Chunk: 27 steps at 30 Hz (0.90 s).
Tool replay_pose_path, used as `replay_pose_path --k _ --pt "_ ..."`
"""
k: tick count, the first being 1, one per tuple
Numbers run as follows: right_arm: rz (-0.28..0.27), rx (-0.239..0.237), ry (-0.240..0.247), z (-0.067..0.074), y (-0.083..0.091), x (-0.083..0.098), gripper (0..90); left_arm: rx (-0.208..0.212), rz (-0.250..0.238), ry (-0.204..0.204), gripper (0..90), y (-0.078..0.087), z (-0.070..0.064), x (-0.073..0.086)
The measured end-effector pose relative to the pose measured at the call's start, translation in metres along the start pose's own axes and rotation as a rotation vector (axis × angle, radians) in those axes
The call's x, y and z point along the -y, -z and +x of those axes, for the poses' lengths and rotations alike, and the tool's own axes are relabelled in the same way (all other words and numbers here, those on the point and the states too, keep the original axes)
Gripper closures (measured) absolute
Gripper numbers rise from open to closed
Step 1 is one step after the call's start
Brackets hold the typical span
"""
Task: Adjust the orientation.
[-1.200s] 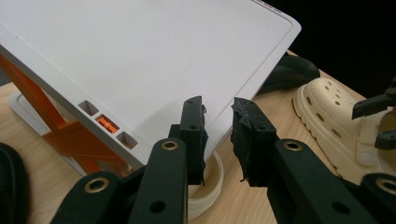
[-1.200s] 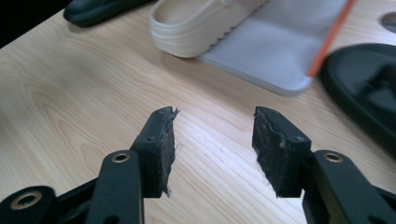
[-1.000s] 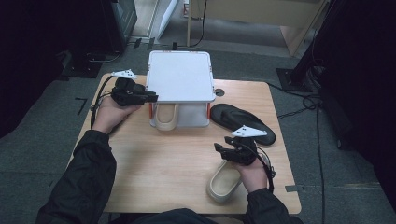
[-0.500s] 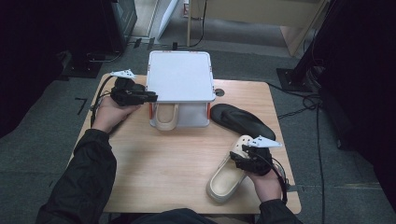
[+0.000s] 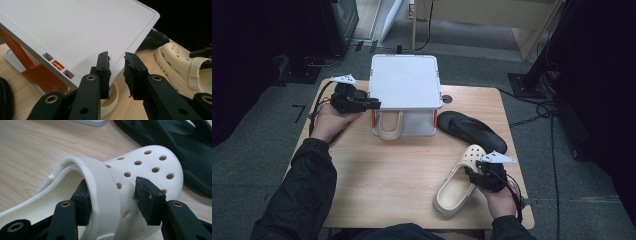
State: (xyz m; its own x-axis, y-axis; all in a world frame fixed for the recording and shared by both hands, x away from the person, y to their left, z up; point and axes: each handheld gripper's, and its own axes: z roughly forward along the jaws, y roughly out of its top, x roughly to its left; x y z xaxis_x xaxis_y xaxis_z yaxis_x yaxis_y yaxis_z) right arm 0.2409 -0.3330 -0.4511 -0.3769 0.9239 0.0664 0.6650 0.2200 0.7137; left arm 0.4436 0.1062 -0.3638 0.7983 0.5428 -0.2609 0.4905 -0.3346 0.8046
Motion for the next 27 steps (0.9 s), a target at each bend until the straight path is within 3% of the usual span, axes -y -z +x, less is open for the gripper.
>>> replay_pose_path --k 5,8,16,27 --pt "-0.002 0.032 0.026 0.002 0.003 -0.004 64.4 0.005 -0.002 0.003 74.4 0.0 0.001 0.0" --pt "-0.03 0.063 0.058 0.004 0.007 -0.008 70.6 0.006 -0.003 0.003 74.4 0.0 0.001 0.0" --pt "-0.069 0.027 0.077 0.018 0.007 -0.018 74.6 0.007 -0.004 0.003 74.4 0.0 0.001 0.0" --pt "-0.098 -0.034 0.209 0.062 -0.011 -0.042 76.1 0.013 -0.005 0.006 74.4 0.0 0.002 0.001"
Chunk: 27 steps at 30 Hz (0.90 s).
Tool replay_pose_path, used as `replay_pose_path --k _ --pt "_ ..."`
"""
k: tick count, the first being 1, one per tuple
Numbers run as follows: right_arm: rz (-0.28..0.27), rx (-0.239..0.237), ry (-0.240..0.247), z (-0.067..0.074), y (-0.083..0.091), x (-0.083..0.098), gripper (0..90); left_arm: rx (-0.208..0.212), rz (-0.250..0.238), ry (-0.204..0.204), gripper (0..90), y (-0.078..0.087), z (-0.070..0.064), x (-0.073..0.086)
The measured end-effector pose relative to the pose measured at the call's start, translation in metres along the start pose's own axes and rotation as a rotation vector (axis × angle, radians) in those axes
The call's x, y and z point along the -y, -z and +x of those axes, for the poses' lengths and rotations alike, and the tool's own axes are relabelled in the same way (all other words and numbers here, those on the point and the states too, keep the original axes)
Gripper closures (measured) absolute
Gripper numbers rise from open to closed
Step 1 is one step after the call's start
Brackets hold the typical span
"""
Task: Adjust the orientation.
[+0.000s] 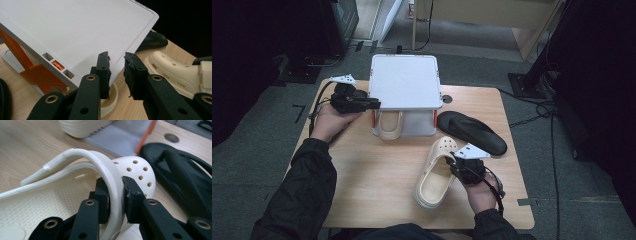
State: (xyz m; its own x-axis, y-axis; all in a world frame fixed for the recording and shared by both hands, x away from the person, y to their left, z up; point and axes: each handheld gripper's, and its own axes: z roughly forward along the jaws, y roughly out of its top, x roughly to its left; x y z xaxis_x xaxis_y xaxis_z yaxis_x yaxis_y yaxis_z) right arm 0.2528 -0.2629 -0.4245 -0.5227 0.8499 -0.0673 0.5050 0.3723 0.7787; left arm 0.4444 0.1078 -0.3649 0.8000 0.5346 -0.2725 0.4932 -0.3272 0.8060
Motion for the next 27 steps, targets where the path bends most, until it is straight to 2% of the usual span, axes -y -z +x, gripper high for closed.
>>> replay_pose_path --k 3,9,15,20,22,25,27 --pt "0.002 -0.024 0.026 0.008 -0.008 -0.007 76.1 0.002 -0.001 0.002 74.5 0.0 0.0 0.0" --pt "-0.023 -0.052 0.05 0.025 -0.027 -0.021 75.9 0.002 -0.002 0.005 74.5 0.0 0.0 0.0" --pt "-0.013 -0.085 0.07 0.039 -0.044 -0.022 72.9 0.003 -0.004 0.005 74.4 0.0 0.0 0.0" --pt "0.001 -0.151 0.081 0.046 -0.05 -0.02 66.3 0.003 -0.003 0.003 74.3 0.0 0.0 0.001" --pt "-0.001 -0.15 0.075 0.048 -0.051 -0.019 64.4 0.004 -0.005 0.005 74.4 0.0 0.001 0.001" --pt "-0.002 -0.208 0.017 0.043 -0.048 -0.018 55.2 0.004 -0.005 0.005 74.3 0.0 0.001 0.001" --pt "0.004 -0.241 -0.014 0.039 -0.041 -0.016 54.2 0.004 -0.006 0.005 74.3 0.0 0.001 0.001"
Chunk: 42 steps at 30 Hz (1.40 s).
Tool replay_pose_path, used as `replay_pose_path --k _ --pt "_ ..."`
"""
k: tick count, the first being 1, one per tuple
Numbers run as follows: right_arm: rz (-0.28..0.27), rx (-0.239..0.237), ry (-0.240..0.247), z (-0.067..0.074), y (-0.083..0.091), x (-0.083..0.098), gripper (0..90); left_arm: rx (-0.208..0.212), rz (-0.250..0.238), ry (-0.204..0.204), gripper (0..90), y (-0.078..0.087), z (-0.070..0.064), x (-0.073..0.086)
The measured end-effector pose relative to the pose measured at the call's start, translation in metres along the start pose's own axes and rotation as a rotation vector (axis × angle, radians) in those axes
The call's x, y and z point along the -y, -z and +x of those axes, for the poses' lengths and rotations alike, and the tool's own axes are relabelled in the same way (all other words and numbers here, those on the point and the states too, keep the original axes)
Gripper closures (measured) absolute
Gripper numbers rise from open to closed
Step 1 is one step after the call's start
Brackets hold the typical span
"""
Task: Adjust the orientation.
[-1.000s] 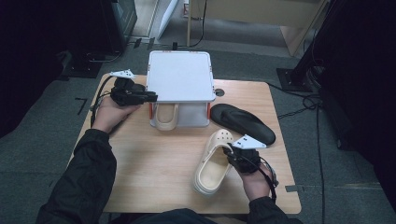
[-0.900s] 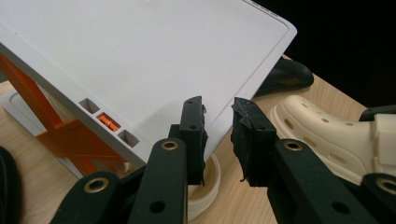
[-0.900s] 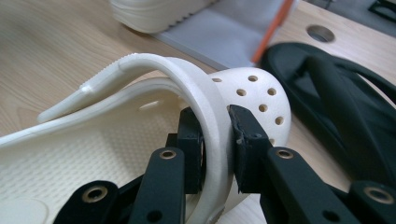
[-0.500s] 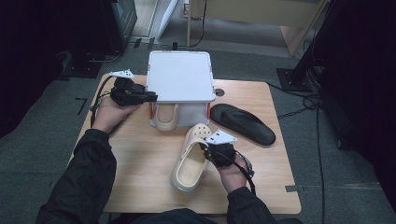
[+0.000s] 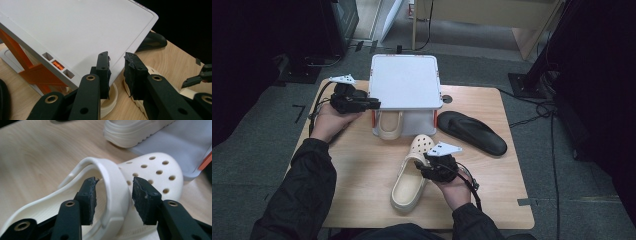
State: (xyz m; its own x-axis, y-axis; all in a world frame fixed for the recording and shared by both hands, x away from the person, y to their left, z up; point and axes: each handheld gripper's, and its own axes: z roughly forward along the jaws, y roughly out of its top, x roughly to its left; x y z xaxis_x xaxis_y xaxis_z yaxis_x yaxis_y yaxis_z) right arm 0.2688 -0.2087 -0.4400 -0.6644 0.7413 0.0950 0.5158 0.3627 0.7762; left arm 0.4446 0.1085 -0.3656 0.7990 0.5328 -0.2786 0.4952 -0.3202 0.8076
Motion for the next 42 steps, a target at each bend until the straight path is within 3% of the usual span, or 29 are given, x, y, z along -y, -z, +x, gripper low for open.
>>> replay_pose_path --k 4,7,10,13,17,22,25,30,35,42 --pt "-0.019 -0.048 -0.042 -0.002 0.019 0.002 58.8 0.004 -0.001 0.002 74.4 0.0 0.0 0.0" --pt "-0.041 -0.039 -0.042 -0.005 0.032 0.002 65.7 -0.001 0.001 -0.001 74.4 0.0 0.0 0.0" --pt "-0.039 0.004 -0.049 -0.014 0.036 0.006 69.2 -0.002 0.002 -0.001 74.3 0.0 -0.001 0.0" --pt "-0.04 0.031 -0.065 -0.023 0.032 0.014 71.8 0.0 -0.001 0.001 74.3 0.0 0.0 0.0" --pt "0.004 0.062 -0.084 -0.029 0.021 0.027 74.2 0.003 0.0 0.001 74.3 0.0 0.001 0.0" --pt "0.067 0.127 -0.146 -0.039 0.005 0.042 74.5 -0.001 -0.001 -0.001 74.3 0.0 0.0 0.0" --pt "0.077 0.12 -0.166 -0.041 -0.002 0.045 74.0 0.0 -0.001 -0.001 74.3 0.0 0.0 0.0" --pt "0.087 0.119 -0.141 -0.04 -0.01 0.042 73.4 -0.001 -0.001 -0.001 74.3 0.0 0.0 0.0" --pt "0.082 0.113 -0.159 -0.045 -0.013 0.04 73.4 -0.001 -0.001 -0.002 74.3 0.0 0.0 0.0" --pt "0.08 0.106 -0.13 -0.05 -0.023 0.031 72.3 -0.001 0.0 -0.003 74.3 0.0 0.0 0.0"
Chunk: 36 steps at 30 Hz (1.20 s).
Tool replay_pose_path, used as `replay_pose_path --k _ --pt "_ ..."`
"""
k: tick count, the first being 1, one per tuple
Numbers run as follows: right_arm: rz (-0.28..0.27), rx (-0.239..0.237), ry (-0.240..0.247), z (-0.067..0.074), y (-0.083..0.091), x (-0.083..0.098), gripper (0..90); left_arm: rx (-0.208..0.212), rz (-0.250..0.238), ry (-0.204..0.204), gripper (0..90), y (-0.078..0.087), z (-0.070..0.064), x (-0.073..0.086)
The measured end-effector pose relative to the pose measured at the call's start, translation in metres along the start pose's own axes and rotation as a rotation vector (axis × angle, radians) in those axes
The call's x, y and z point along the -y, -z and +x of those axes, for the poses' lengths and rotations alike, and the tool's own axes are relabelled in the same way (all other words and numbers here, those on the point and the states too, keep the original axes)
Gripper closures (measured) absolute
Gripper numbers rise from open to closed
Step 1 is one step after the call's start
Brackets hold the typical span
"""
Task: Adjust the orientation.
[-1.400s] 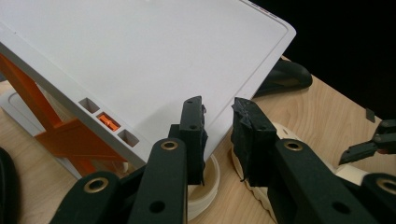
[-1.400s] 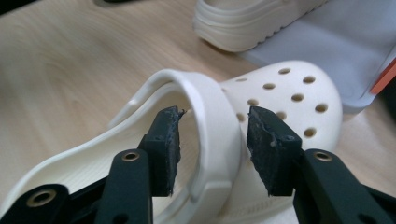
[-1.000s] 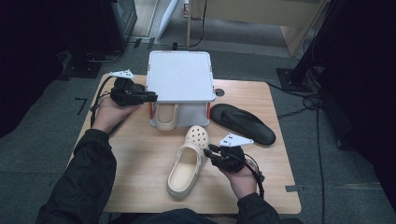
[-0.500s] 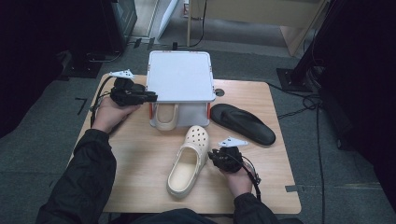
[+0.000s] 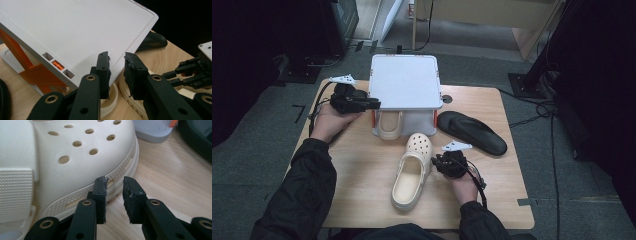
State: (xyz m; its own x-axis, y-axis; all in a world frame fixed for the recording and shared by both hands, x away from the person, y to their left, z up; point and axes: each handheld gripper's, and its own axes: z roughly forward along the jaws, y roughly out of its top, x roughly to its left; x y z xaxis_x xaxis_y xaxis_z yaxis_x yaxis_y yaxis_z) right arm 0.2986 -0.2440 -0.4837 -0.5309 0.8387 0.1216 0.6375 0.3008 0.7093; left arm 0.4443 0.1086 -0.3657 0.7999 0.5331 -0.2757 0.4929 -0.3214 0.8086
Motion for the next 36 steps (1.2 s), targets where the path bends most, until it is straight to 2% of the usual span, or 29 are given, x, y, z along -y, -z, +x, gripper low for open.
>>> replay_pose_path --k 14,21,26,36 --pt "0.002 -0.036 0.045 -0.007 -0.017 -0.019 70.0 0.001 -0.002 -0.001 74.3 0.0 0.0 0.0" --pt "-0.021 -0.059 0.014 -0.014 -0.018 -0.022 65.1 0.0 -0.002 -0.002 74.3 0.0 0.0 0.0" --pt "-0.048 -0.068 -0.015 -0.012 -0.004 -0.026 61.5 0.001 -0.006 0.001 74.3 0.0 0.0 0.001" --pt "-0.094 -0.1 0.0 0.009 0.038 -0.031 52.0 -0.007 -0.002 -0.002 74.0 0.0 -0.001 0.0"
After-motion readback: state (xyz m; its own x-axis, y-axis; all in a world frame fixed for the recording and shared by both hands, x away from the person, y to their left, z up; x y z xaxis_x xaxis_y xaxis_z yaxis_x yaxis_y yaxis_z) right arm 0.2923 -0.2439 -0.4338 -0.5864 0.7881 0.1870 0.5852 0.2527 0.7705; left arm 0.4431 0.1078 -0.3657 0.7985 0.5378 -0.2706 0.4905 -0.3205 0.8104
